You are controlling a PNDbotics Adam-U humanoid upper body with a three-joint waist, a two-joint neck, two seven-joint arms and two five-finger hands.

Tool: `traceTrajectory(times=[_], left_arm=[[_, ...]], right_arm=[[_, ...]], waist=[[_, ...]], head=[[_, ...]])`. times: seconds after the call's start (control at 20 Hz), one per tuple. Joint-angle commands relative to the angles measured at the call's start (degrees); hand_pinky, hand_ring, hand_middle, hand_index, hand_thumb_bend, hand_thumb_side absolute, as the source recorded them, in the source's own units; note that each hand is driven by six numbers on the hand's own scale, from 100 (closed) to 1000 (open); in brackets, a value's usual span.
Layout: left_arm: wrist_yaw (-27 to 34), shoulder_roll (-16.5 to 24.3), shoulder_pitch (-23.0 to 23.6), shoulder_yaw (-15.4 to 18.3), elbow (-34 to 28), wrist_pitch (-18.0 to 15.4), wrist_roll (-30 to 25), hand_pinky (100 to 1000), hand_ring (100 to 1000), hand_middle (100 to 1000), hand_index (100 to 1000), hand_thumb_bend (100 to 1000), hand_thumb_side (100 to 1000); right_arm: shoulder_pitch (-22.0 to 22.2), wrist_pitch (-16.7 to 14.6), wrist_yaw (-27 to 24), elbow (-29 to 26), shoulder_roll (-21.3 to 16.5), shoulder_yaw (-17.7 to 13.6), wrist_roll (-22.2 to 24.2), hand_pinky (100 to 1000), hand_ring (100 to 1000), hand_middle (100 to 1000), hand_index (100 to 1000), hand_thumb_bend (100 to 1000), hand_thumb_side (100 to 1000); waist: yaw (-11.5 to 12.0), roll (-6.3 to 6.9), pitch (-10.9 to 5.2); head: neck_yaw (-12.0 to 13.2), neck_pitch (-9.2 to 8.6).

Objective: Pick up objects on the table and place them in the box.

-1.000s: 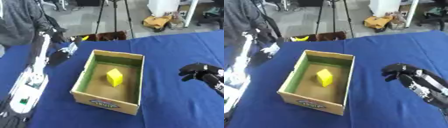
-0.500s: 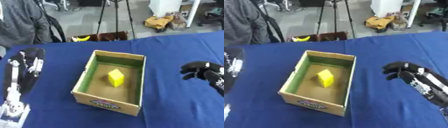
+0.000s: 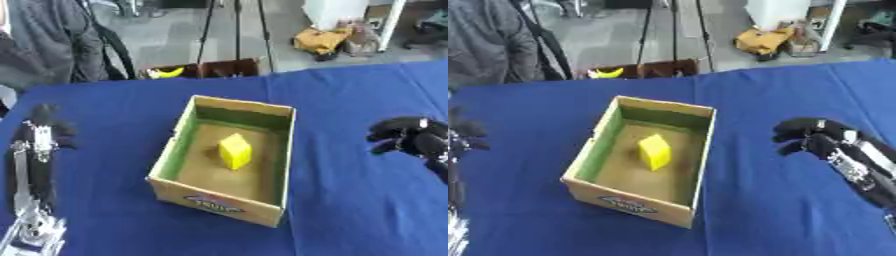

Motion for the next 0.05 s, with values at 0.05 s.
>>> traceTrajectory(times=[0.05], left_arm=[[0.6,0.4,0.1,-0.1,0.0,-1.2,0.4,460,543,500,756,457,910]], right_arm=[[-0.5,0.2,-0.6,-0.3,-0.6,-0.6,-0.4,723,801,780,852,100,777]], waist=[[0.1,-0.21,-0.88]], head=[[0.5,1.75]])
